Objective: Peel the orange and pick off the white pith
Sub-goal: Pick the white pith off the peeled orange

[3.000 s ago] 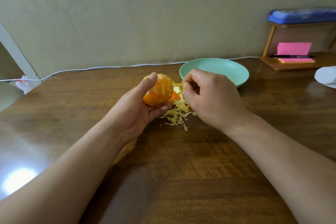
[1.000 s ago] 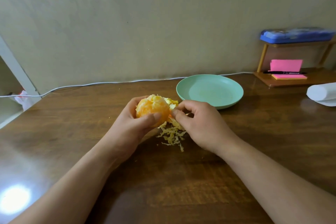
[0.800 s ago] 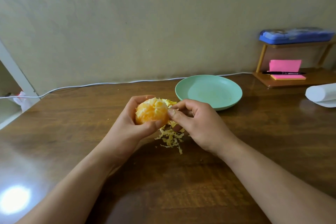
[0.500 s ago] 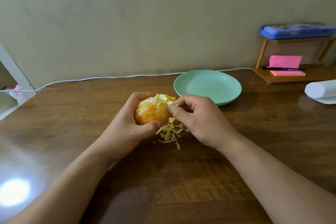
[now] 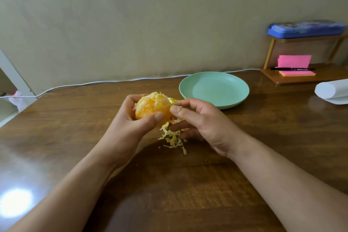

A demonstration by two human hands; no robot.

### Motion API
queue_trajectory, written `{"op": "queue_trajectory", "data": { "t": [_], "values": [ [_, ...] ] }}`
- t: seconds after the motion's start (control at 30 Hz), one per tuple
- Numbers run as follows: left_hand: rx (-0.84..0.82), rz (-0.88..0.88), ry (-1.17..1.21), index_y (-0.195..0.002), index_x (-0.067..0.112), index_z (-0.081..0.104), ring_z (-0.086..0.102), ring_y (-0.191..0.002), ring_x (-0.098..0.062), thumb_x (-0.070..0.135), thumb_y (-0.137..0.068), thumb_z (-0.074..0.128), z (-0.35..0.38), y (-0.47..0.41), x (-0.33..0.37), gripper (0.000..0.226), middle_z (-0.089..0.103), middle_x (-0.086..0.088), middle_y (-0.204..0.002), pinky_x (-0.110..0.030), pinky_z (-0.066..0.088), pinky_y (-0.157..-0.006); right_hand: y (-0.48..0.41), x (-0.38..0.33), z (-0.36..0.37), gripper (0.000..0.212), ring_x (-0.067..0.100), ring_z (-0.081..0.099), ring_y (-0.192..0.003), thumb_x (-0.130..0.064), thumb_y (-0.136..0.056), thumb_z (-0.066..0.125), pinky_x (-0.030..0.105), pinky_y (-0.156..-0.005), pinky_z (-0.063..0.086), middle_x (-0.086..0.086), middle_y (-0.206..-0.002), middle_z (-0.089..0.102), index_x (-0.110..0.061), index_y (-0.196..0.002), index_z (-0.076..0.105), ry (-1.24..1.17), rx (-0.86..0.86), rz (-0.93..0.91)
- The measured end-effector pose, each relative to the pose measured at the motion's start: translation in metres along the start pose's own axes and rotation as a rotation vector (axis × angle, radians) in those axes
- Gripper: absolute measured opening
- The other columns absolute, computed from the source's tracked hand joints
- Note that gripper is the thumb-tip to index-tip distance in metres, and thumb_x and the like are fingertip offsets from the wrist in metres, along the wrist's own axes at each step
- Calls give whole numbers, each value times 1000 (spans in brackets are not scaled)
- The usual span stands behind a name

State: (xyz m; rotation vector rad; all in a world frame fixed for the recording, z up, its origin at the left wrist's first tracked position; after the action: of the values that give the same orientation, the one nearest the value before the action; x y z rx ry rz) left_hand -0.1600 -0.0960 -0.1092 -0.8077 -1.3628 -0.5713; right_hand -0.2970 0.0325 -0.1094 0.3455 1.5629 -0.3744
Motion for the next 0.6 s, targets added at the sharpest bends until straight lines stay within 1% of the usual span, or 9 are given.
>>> {"op": "queue_trajectory", "data": {
  "t": [0.1,0.17,0.23,0.3,0.33,0.4,0.43,0.5,0.6],
  "values": [
    [20,144,-299,-133,35,59,72,-113,-21,56,-63,96,5,5,12,82,72,5,-123,-40,63,-92,0,5,11,38,25,79,-100,-29,-94,79,44,-86,64,8,-114,80,-19,-128,66,-190,-65,68],
    [12,253,-482,-138,44,58,70,-116,-19,58,-71,94,12,8,17,78,68,9,-130,-38,62,-94,-1,8,14,42,25,78,-95,-20,-93,79,43,-84,64,10,-114,79,-17,-131,62,-305,-80,92],
    [26,303,-617,-147,48,54,69,-116,-12,57,-73,89,15,9,22,82,65,14,-135,-27,60,-94,-2,10,11,46,27,78,-101,-18,-92,80,43,-88,63,11,-123,76,-17,-134,61,-347,-66,89],
    [24,283,-706,-155,54,45,70,-109,-2,61,-75,81,16,10,24,88,63,21,-135,-15,56,-88,-4,11,5,47,27,78,-108,-23,-92,81,42,-91,64,11,-131,72,-20,-135,62,-304,-22,60],
    [8,254,-701,-157,56,40,71,-107,-1,63,-77,77,18,9,24,88,63,22,-135,-15,56,-88,-5,11,2,46,26,77,-110,-25,-93,82,42,-91,64,9,-132,71,-21,-134,64,-259,3,38],
    [-5,170,-531,-161,52,35,74,-109,-9,58,-85,76,17,7,17,86,70,11,-133,-31,61,-94,-5,10,-1,42,22,75,-113,-29,-93,82,45,-94,64,2,-130,71,-27,-132,66,-135,57,-23],
    [13,107,-398,-162,44,35,76,-110,-16,53,-86,79,14,6,13,88,72,3,-131,-41,62,-96,-4,7,-3,41,18,74,-114,-30,-93,82,45,-95,64,-4,-129,71,-30,-131,67,-67,85,-64],
    [46,-33,-202,-158,24,44,77,-111,-24,48,-85,85,6,3,3,88,75,-5,-128,-51,59,-102,-1,-1,-5,42,8,70,-116,-33,-93,82,40,-97,63,-14,-127,69,-34,-133,67,67,124,-148],
    [-18,-161,-12,-143,10,59,74,-117,-30,38,-84,88,7,0,-7,71,74,-15,-131,-51,58,-105,4,-12,-3,41,1,68,-111,-34,-96,79,31,-96,62,-20,-125,68,-35,-134,65,239,153,-254]
  ]
}}
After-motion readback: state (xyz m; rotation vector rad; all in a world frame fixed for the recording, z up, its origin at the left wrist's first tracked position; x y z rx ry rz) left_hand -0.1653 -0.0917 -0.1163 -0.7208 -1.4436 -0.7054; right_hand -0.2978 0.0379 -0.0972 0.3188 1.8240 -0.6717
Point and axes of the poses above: each hand's wrist, its own y-axis away from the middle knuckle, its own z-axis out of the palm, x = y × z, the point moved 8 cm from there along -y, towards the middle knuckle
